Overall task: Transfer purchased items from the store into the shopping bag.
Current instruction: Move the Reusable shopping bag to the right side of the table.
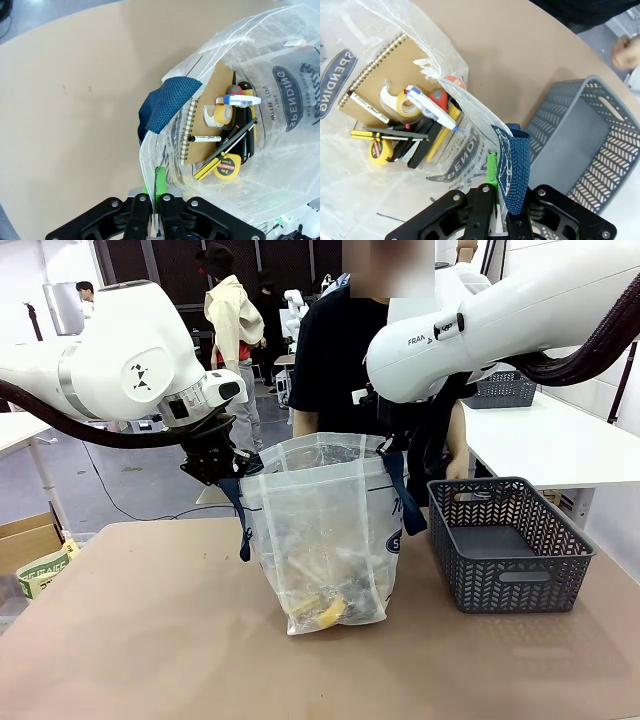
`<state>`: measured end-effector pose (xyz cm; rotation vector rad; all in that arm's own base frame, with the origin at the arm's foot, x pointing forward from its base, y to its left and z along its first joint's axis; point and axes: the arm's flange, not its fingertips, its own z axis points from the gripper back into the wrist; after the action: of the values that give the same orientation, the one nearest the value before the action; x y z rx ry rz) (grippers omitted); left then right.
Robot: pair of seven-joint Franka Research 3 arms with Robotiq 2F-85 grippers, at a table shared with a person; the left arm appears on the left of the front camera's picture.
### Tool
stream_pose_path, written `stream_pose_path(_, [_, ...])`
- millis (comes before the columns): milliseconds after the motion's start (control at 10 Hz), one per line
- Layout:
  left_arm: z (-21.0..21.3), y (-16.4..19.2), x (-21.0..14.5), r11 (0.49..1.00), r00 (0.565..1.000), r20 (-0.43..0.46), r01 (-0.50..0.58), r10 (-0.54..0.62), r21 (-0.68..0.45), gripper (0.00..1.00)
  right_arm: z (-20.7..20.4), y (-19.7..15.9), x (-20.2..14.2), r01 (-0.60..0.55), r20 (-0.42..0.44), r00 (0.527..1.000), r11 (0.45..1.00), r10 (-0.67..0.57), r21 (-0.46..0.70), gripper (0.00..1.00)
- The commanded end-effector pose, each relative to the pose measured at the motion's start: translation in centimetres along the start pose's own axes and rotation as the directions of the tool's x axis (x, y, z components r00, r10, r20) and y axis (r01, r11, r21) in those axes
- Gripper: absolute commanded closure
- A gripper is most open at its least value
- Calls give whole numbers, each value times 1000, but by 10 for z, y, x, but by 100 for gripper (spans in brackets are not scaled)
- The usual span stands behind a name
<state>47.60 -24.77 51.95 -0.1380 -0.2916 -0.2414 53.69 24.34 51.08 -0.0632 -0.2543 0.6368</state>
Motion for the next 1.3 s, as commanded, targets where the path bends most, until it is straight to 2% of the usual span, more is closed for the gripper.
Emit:
stream_pose_path(0, [2,1,-3,1000,1000,6,-13,13,3,100,0,-1,-1,2,-2,1000,1000,-2,-1,100])
stream_pose_path(1200, [0,0,0,1000,1000,0,0,0,0,100,0,0,0,0,0,1000,1000,0,0,100])
